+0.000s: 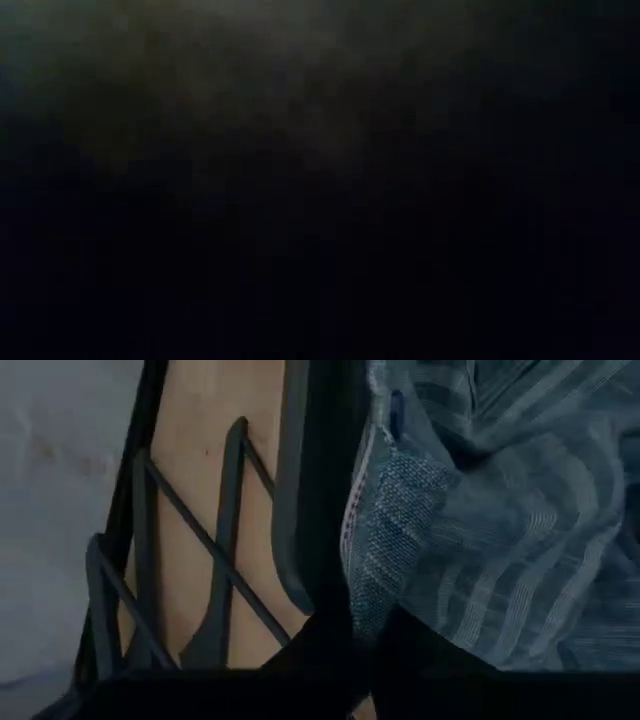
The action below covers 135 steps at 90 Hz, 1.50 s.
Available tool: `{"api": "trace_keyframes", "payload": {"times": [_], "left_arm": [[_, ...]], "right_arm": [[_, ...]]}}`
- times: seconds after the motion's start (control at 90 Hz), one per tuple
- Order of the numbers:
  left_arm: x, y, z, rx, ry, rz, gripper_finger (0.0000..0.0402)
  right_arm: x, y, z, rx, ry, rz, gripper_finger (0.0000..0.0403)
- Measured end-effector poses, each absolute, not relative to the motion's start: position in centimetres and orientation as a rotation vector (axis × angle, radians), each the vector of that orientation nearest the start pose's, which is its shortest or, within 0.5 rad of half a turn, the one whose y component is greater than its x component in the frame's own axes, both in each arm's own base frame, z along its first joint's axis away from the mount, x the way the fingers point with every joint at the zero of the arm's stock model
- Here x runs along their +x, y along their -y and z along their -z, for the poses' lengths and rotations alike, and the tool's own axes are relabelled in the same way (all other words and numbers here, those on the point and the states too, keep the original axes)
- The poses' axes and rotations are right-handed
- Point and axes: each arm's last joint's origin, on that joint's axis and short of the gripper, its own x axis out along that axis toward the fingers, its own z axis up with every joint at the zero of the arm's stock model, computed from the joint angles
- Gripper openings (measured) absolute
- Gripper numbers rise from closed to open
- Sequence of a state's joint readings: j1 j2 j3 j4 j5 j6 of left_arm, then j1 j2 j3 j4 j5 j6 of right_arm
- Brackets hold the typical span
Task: Hang clothes
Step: Insert the black hanger into the green shirt
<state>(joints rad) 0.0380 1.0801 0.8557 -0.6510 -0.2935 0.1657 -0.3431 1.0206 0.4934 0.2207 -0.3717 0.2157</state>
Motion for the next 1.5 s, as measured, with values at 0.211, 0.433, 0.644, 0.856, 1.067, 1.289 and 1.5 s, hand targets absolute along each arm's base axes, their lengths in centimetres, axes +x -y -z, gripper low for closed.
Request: {"api": "trace_keyframes", "payload": {"times": [0.211, 0.433, 0.644, 0.856, 1.067, 1.289, 1.5], "left_arm": [[21.3, -1.7, -26.5, 0.307, -0.9, -0.219, 0.0], [20.9, -1.8, -26.2, 0.356, -0.982, -0.244, 0.0], [20.9, -1.9, -26.2, 0.365, -0.974, -0.257, 0.0], [21.2, -2.0, -26.3, 0.378, -0.95, -0.265, 0.0], [21.2, -2.0, -26.3, 0.36, -0.943, -0.271, 0.0], [21.2, -1.9, -26.3, 0.315, -0.932, -0.271, 0.0], [21.2, -2.0, -26.4, 0.27, -0.92, -0.295, 0.0]], "right_arm": [[20.6, 6.2, -23.1, 0.322, -0.25, -0.029, 0.0011], [20.7, 5.9, -23.1, 0.334, -0.274, -0.077, 0.0011], [20.6, 5.9, -22.9, 0.339, -0.296, -0.083, 0.0011], [20.5, 6.0, -22.9, 0.342, -0.292, -0.084, 0.0011], [20.6, 6.0, -23.0, 0.336, -0.28, -0.086, 0.0011], [20.7, 6.2, -23.6, 0.309, -0.261, -0.1, 0.0011], [21.3, 6.7, -25.3, 0.254, -0.293, -0.101, 0.0011]]}}
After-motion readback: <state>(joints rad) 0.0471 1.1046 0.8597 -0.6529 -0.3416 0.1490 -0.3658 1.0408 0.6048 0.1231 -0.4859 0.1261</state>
